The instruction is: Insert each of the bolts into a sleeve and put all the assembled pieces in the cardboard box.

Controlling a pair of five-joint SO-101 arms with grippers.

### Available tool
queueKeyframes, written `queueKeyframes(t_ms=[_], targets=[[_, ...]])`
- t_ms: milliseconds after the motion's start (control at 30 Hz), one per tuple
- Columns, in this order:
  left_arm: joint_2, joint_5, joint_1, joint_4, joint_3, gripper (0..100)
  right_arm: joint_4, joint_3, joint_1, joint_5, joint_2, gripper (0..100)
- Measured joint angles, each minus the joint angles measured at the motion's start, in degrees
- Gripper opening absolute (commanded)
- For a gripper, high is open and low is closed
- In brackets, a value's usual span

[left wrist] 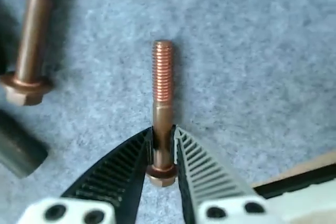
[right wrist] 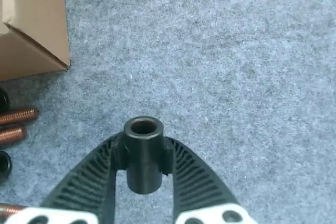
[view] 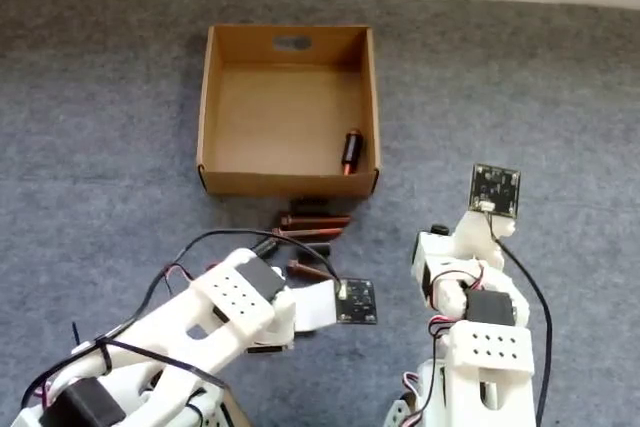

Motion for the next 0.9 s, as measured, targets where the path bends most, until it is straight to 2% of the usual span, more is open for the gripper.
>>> queueKeyframes(t_ms=[100,267,400,533,633,800,900], targets=[[0.09,-0.35,0.44,0.09,0.0,28,0.0,0.0,0.0,0.0,0.0,0.6],[0.09,-0.35,0.26,1.23,-0.44,28,0.0,0.0,0.0,0.0,0.0,0.6],[0.09,-0.35,-3.78,6.59,-6.07,28,0.0,0.0,0.0,0.0,0.0,0.6],[0.09,0.44,-7.21,16.0,-13.19,20,0.0,0.0,0.0,0.0,0.0,0.6],[0.09,3.96,-7.21,20.66,-16.0,14,0.0,0.0,0.0,0.0,0.0,0.6],[0.09,10.64,-7.12,20.75,-14.51,12,0.0,0.0,0.0,0.0,0.0,0.6],[0.09,15.12,-7.12,15.91,-10.29,12,0.0,0.0,0.0,0.0,0.0,0.6]])
